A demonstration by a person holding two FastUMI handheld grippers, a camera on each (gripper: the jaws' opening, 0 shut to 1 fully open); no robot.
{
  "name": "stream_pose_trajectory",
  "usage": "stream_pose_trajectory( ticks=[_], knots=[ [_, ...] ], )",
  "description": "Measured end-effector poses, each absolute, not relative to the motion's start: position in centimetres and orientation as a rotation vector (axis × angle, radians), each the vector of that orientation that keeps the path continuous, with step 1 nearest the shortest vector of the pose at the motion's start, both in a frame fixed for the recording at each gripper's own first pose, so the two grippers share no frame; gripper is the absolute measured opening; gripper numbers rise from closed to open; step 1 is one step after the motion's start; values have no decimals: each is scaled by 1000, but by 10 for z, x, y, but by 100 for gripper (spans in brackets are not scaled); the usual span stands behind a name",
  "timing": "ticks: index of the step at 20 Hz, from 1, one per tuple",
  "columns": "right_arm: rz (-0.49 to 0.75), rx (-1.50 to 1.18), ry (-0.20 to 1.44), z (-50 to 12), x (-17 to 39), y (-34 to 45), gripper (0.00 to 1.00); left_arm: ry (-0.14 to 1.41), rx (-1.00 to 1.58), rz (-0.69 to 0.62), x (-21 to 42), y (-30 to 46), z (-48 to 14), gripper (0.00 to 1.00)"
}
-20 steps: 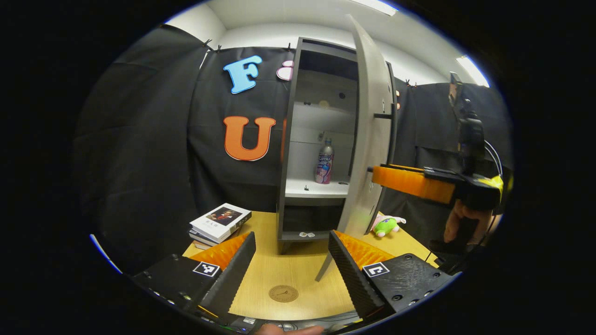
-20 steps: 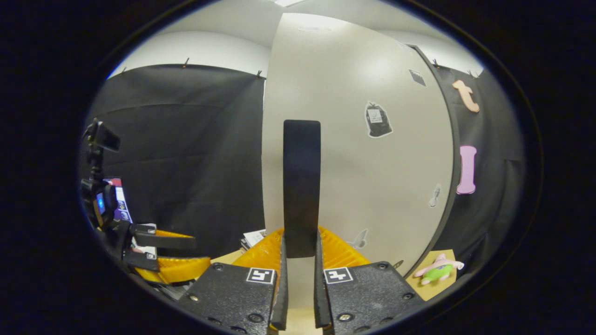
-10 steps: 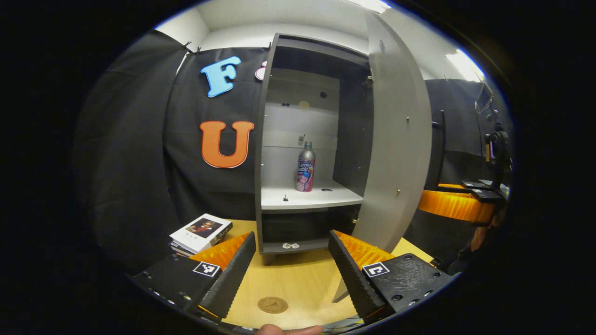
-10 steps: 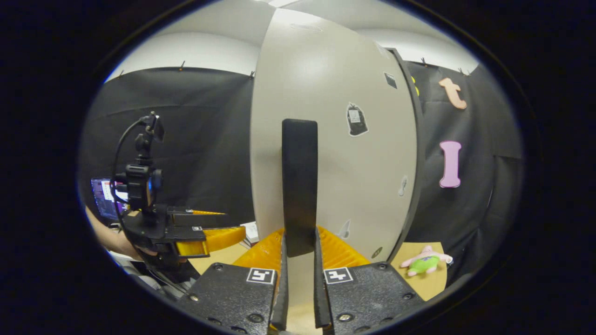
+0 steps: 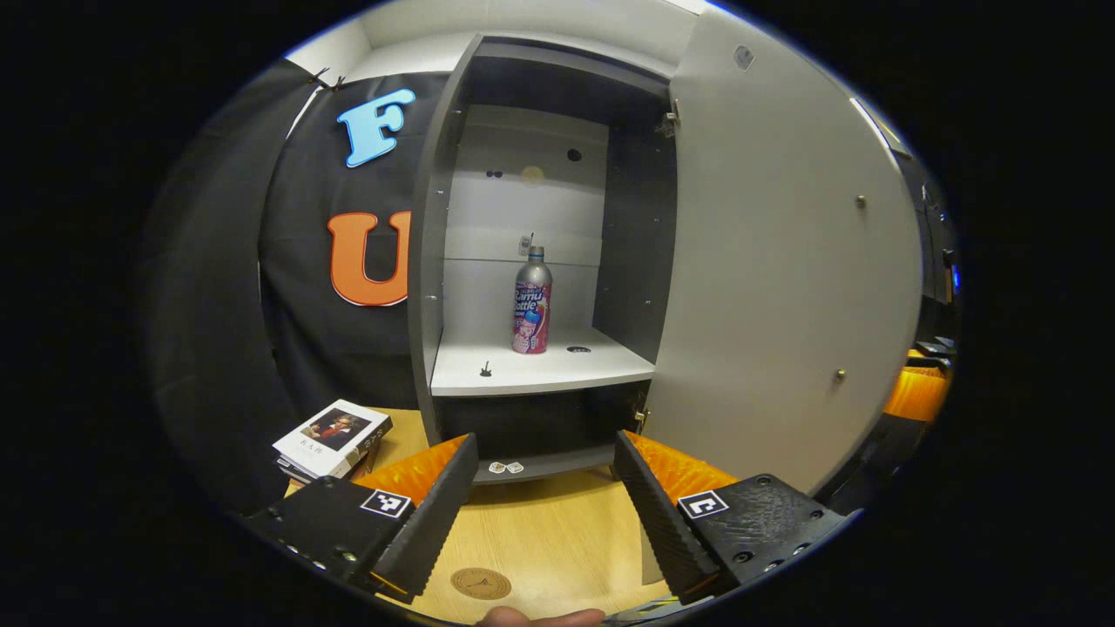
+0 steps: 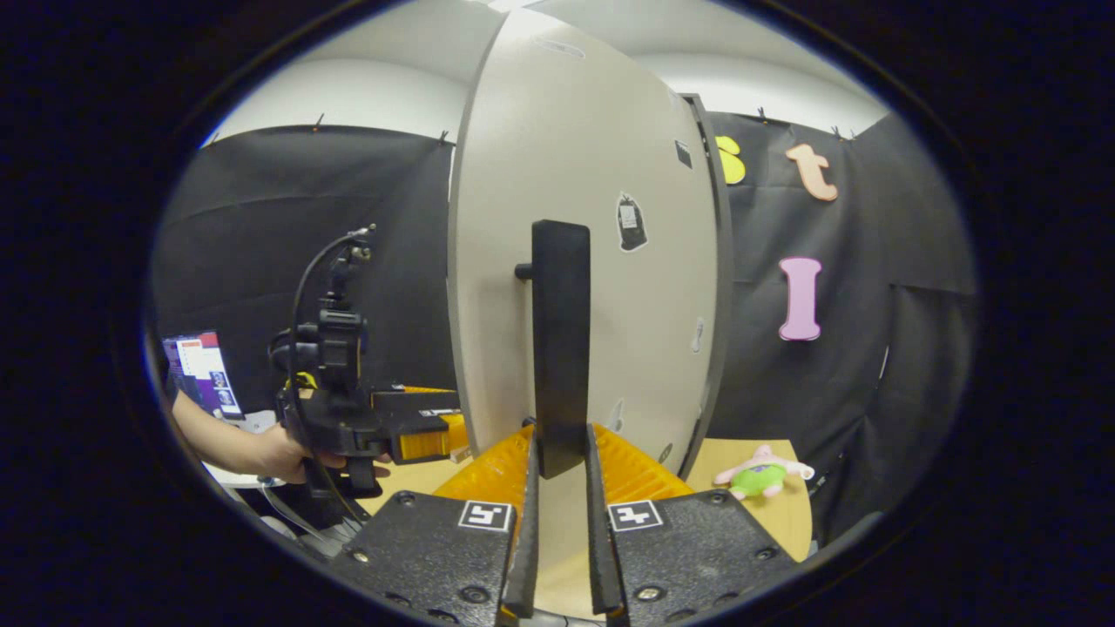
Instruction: Open the cabinet door with the right hand, grasp the bottle in the cabinet with the left hand and place it on the coaster, then close the cabinet door with the right hand.
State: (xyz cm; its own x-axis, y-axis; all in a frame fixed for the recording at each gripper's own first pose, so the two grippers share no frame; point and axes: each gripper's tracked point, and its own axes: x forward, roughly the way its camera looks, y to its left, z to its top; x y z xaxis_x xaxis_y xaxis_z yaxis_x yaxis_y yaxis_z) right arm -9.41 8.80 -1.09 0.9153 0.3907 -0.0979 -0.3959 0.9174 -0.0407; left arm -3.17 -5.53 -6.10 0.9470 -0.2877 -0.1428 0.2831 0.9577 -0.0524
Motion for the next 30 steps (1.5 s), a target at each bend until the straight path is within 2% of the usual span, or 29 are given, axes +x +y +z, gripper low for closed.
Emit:
stream_pose_trajectory(
  ticks=[2,3,4,5,6,7,8,9,12,16,20,22,26,30],
  knots=[
    [416,-66,157,-31,-99,94,31,174,-17,-265,-15,-57,-68,95],
    [403,-66,167,-42,-102,94,41,187,-11,-247,-8,-57,-72,95],
    [383,-70,170,-45,-105,93,44,187,-15,-234,0,-58,-73,96],
    [360,-73,176,-44,-106,88,53,186,-23,-229,9,-61,-73,95],
    [337,-68,178,-44,-107,83,55,181,-34,-232,17,-65,-71,96],
    [321,-55,177,-43,-106,81,64,171,-39,-233,25,-69,-66,96],
    [301,-49,177,-43,-105,77,67,163,-39,-233,32,-73,-61,96],
    [277,-48,177,-43,-104,69,66,153,-36,-238,39,-77,-57,96],
    [204,-42,176,-40,-101,46,76,117,-12,-241,63,-89,-45,95],
    [116,-18,158,-40,-105,24,77,39,11,-197,97,-101,-19,95],
    [118,87,132,-38,-100,11,80,-60,53,-131,133,-102,10,96],
    [92,101,144,-40,-101,1,81,-99,54,-138,152,-110,18,96],
    [26,93,136,-40,-100,-23,82,-78,75,-91,194,-107,21,96],
    [-114,122,133,-43,-99,-67,82,-81,8,-80,229,-107,30,96]
  ],
)
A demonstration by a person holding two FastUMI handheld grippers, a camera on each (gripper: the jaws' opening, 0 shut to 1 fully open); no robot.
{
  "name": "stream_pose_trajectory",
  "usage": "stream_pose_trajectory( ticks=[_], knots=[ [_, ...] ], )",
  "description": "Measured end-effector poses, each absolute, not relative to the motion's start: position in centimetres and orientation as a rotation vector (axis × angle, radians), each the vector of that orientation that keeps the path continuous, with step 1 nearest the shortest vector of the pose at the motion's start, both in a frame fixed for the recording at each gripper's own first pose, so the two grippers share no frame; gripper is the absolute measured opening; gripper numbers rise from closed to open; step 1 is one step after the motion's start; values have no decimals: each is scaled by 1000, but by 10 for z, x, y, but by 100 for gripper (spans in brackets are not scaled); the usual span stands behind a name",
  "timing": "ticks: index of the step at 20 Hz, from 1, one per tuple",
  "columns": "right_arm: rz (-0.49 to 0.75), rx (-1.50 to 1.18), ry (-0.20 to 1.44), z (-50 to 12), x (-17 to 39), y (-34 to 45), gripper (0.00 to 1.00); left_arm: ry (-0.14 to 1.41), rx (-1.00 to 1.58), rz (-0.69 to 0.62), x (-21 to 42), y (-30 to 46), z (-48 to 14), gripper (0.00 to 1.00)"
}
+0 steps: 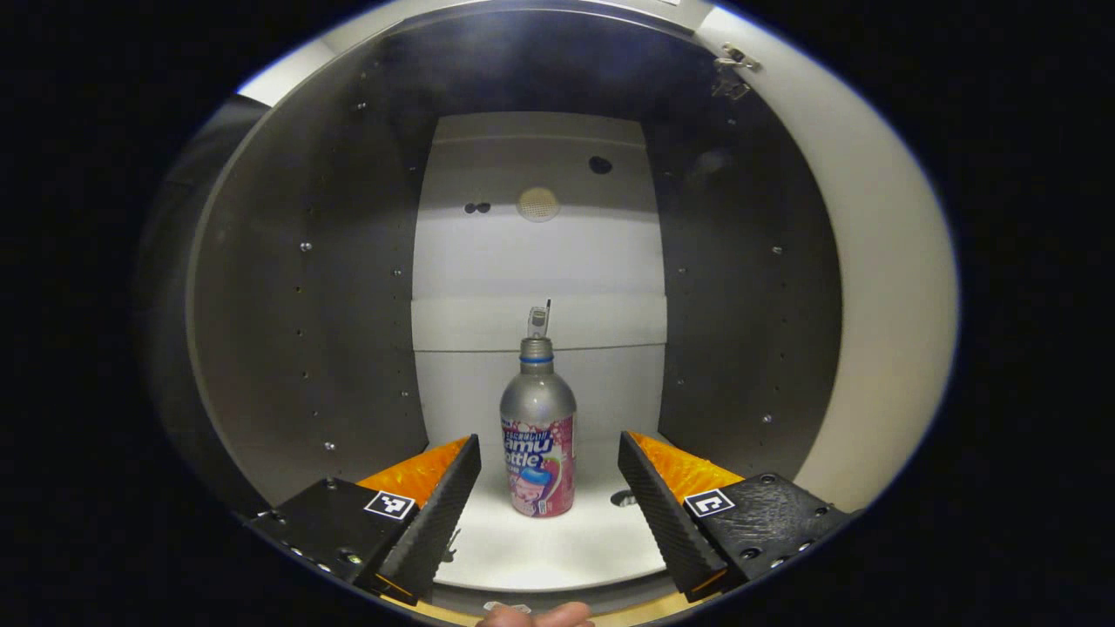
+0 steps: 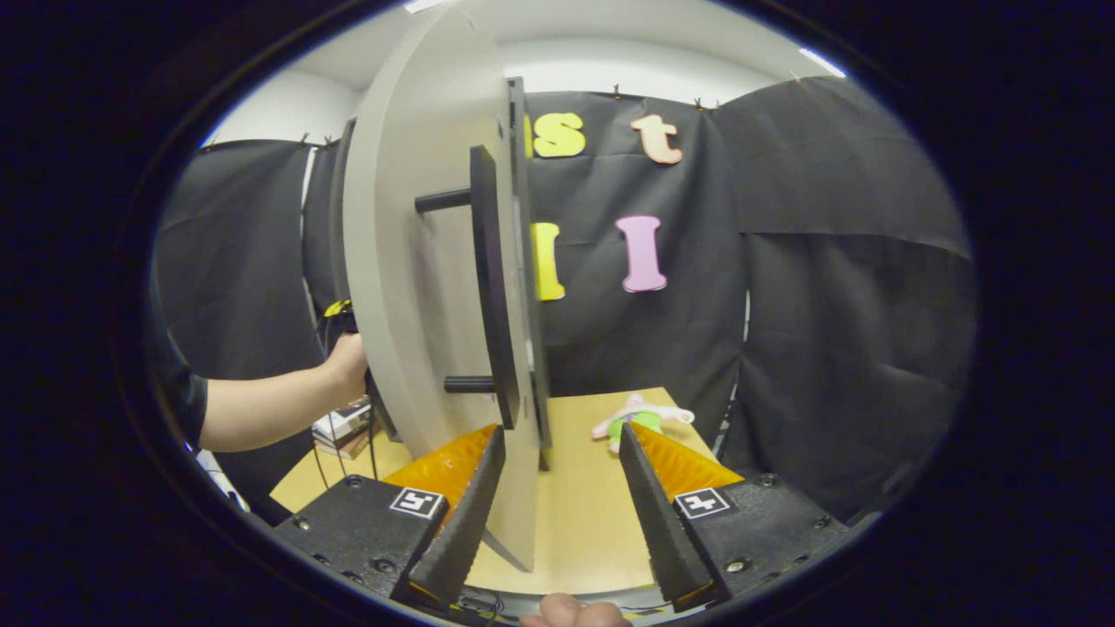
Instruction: Open the cabinet door with the right hand, grasp the bottle in the cabinet with the left hand and place it on the coaster, then close the cabinet door with the right hand.
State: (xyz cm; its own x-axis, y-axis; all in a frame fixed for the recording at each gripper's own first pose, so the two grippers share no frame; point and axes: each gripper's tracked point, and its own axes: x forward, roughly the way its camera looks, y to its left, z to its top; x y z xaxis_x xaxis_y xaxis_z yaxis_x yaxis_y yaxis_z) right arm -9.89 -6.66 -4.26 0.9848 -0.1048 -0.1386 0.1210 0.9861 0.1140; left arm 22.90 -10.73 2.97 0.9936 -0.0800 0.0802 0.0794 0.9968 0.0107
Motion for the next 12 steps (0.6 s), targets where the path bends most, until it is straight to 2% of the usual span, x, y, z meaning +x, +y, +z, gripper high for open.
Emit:
stream_pose_trajectory(
  ticks=[4,6,8,12],
  knots=[
    [-120,172,152,-48,-100,-70,83,-75,44,-29,269,-97,30,96],
    [-112,119,181,-52,-96,-67,83,-74,30,-29,278,-101,28,96],
    [-171,38,186,-52,-94,-79,82,-57,28,-41,287,-103,19,96],
    [-167,56,200,-57,-90,-79,83,-20,44,-24,305,-103,2,96]
  ],
)
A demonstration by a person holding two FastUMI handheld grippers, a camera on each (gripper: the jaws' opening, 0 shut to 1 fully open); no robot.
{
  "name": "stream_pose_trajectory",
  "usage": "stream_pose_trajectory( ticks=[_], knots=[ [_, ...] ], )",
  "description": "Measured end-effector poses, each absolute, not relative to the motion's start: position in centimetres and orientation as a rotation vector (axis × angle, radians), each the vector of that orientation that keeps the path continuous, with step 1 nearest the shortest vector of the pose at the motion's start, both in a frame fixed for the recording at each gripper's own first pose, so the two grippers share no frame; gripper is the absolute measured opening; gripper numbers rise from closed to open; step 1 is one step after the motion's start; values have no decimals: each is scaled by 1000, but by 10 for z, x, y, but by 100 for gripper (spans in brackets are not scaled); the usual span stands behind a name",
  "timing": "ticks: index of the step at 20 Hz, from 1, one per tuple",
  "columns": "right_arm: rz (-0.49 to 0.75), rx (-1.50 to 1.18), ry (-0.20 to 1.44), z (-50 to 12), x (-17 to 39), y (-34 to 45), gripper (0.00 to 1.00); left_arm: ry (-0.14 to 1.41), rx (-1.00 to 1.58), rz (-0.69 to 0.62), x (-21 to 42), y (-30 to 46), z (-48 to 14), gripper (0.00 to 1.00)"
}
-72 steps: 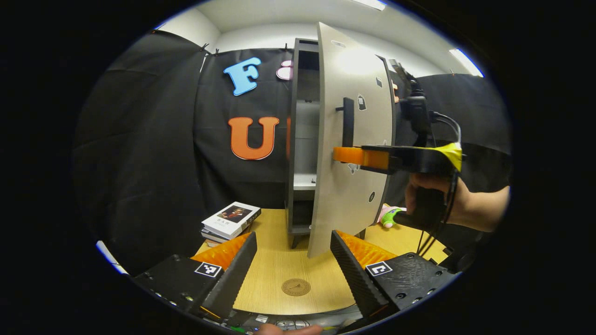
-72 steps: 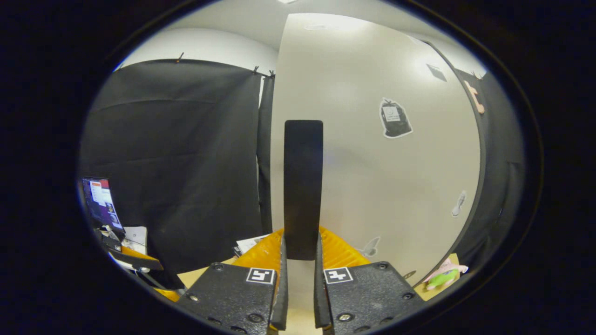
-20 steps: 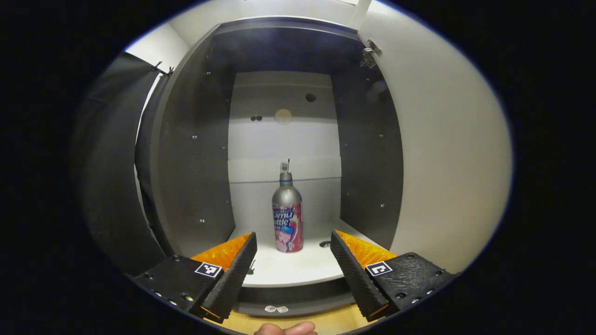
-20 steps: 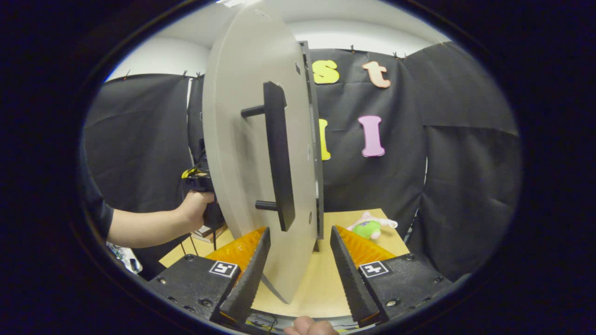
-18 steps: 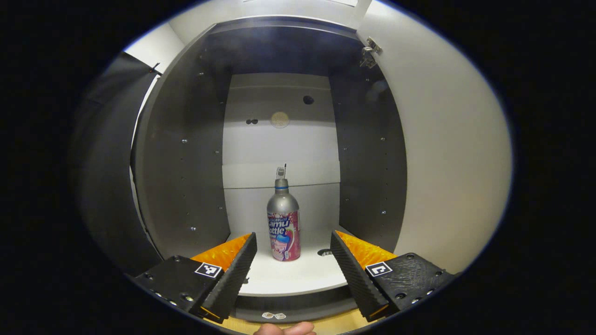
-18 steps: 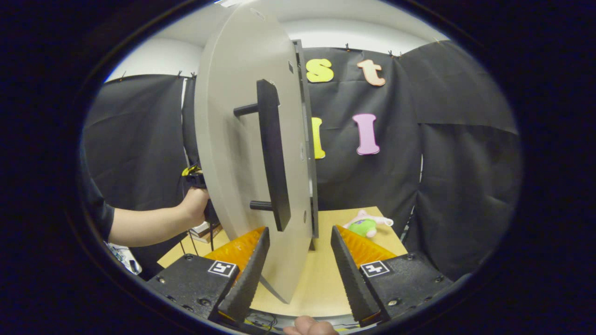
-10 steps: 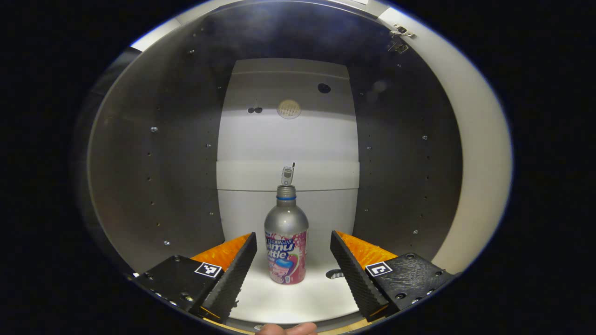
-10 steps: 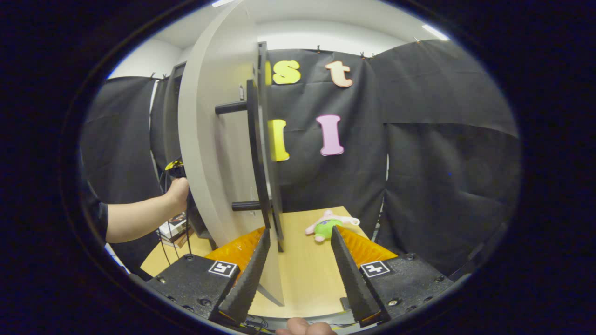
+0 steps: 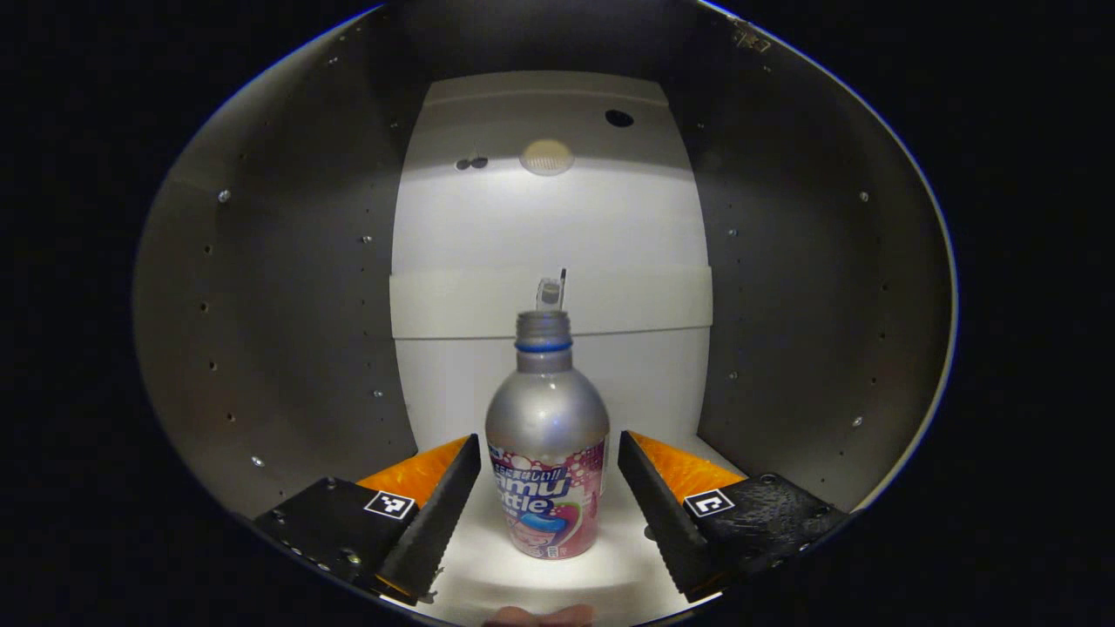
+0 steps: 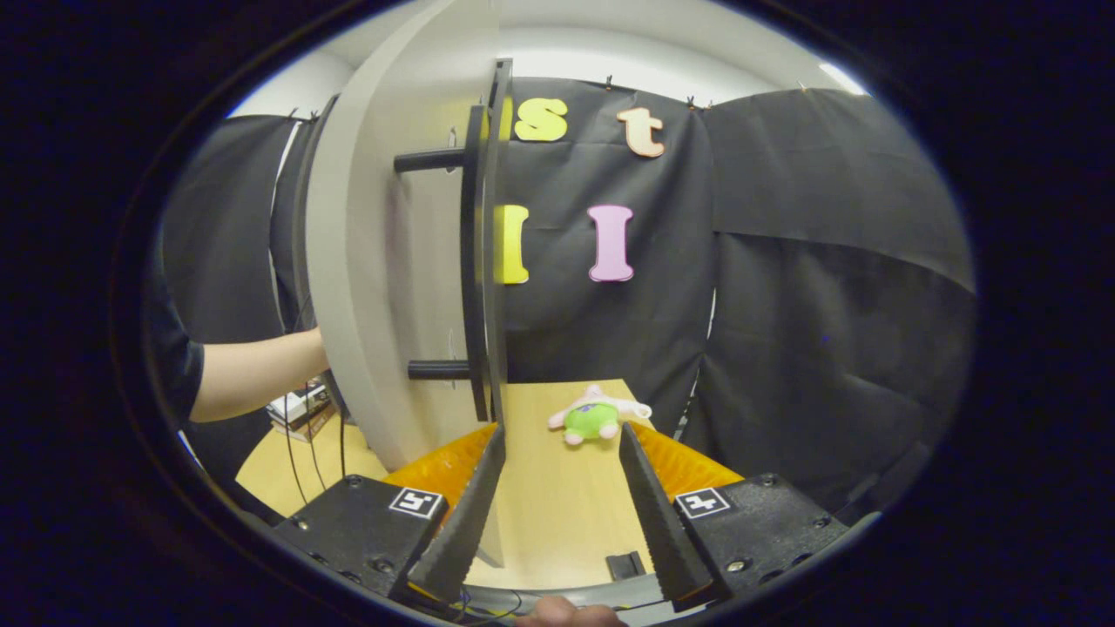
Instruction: Open the cabinet door with the right hand, grasp the bottle in the cabinet with the left hand and place it on the coaster, then close the cabinet door with the right hand.
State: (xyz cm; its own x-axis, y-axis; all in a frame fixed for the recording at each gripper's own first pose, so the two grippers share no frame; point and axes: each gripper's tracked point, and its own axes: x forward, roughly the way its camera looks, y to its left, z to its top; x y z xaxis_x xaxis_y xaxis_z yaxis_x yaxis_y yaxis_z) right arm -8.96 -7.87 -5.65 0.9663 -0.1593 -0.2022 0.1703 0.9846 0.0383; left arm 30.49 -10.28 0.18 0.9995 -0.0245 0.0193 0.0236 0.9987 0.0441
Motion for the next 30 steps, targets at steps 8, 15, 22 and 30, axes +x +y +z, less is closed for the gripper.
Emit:
stream_pose_trajectory(
  ticks=[8,15,22,30],
  knots=[
    [-182,63,209,-58,-86,-84,83,-3,51,-26,312,-102,-2,93],
    [-159,94,216,-66,-84,-82,83,-19,66,-27,296,-99,12,79],
    [-83,105,242,-76,-78,-79,83,-83,116,-86,226,-109,27,79],
    [27,112,277,-92,-67,-73,83,-110,99,-84,141,-90,20,89]
  ],
)
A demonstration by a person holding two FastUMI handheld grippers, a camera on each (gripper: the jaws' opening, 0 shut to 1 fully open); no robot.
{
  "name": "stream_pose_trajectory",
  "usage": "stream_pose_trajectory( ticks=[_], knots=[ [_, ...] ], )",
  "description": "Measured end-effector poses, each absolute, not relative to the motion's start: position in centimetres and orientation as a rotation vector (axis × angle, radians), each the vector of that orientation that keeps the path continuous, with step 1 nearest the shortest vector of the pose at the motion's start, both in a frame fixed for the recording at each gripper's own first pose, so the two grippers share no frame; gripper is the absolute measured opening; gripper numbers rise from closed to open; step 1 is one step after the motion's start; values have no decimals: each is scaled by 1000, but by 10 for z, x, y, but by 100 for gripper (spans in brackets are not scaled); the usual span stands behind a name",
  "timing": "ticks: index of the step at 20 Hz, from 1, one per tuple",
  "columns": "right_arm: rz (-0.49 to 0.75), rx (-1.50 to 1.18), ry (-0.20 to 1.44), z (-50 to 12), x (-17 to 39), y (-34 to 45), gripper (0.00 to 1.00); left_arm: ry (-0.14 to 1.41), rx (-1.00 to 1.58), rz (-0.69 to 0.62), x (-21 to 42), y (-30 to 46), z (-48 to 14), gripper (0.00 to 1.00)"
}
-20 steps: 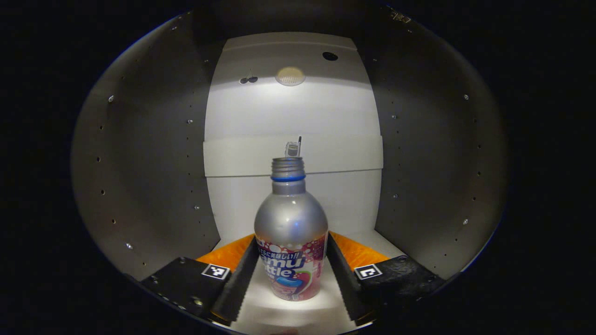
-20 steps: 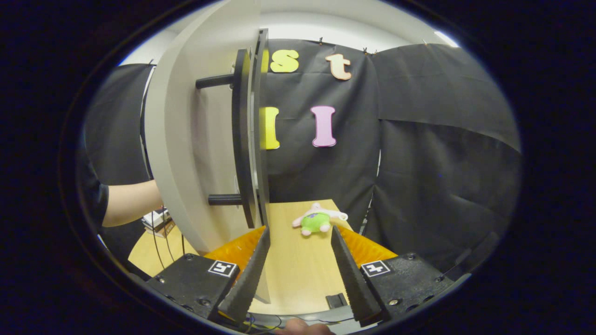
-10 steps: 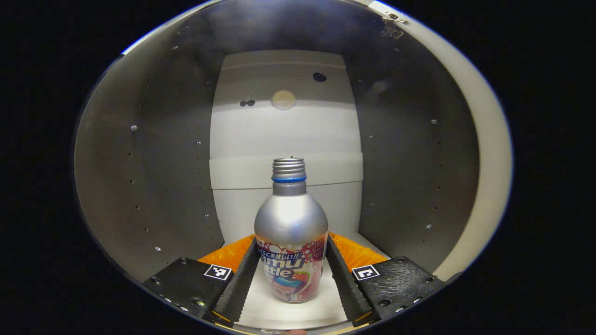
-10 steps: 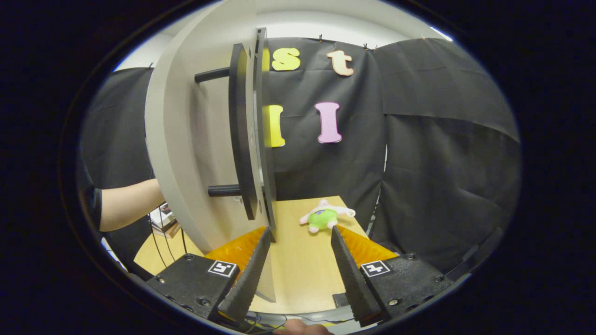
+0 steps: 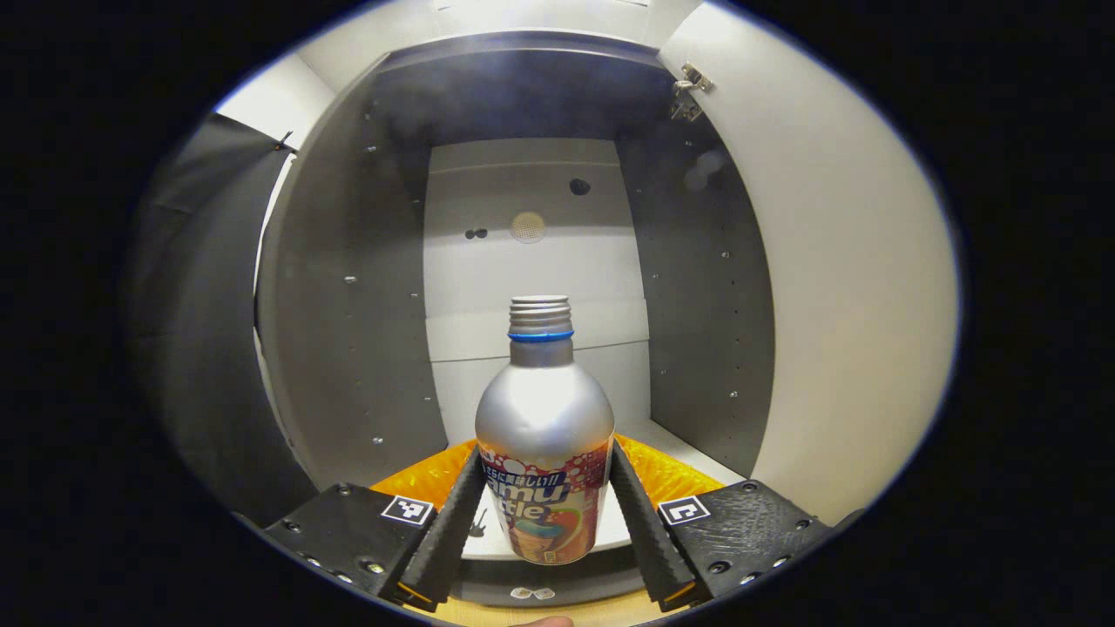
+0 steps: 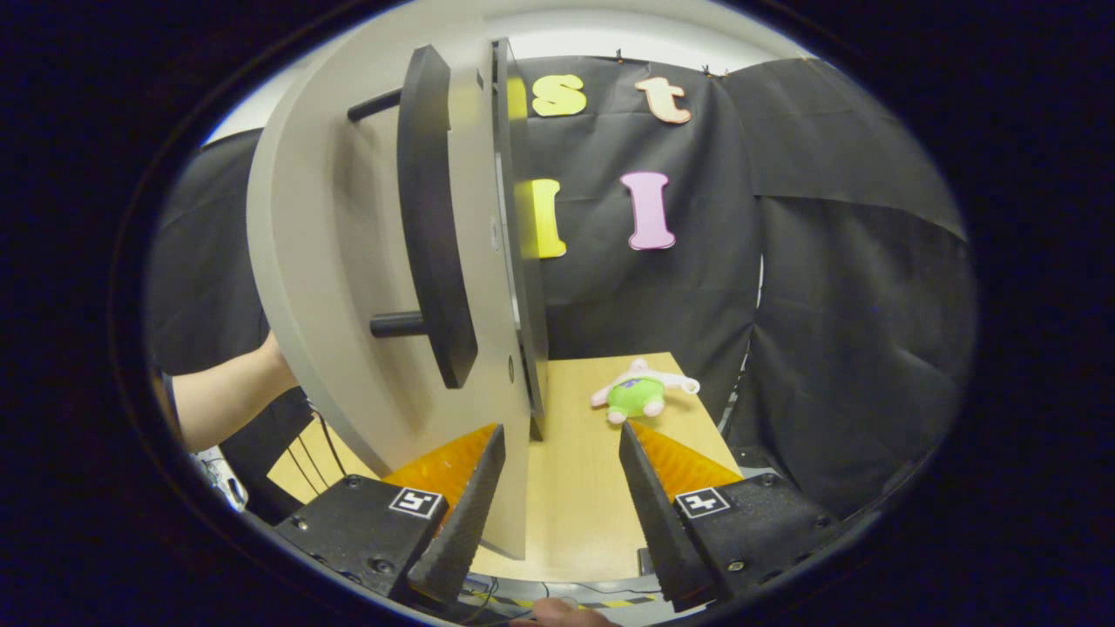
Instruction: Open the cabinet door with the right hand, grasp the bottle in the cabinet with the left hand and place it on the coaster, then close the cabinet door with the right hand.
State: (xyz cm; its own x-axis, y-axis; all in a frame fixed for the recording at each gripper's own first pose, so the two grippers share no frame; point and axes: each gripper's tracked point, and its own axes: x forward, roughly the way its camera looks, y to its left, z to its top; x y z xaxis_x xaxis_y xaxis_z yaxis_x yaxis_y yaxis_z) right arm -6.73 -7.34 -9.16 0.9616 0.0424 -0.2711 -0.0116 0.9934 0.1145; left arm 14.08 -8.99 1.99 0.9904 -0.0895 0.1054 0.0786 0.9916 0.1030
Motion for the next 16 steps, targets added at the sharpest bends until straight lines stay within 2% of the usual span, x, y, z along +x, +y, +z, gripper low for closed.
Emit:
stream_pose_trajectory(
  ticks=[1,2,8,16],
  knots=[
    [47,119,280,-95,-68,-73,83,-119,105,-79,131,-85,19,89],
    [58,122,285,-98,-66,-74,83,-126,111,-61,122,-77,18,78],
    [91,108,333,-114,-56,-73,83,-122,130,89,70,-22,-2,78],
    [48,-13,359,-128,-55,-81,83,-119,221,105,14,-9,-76,79]
  ],
)
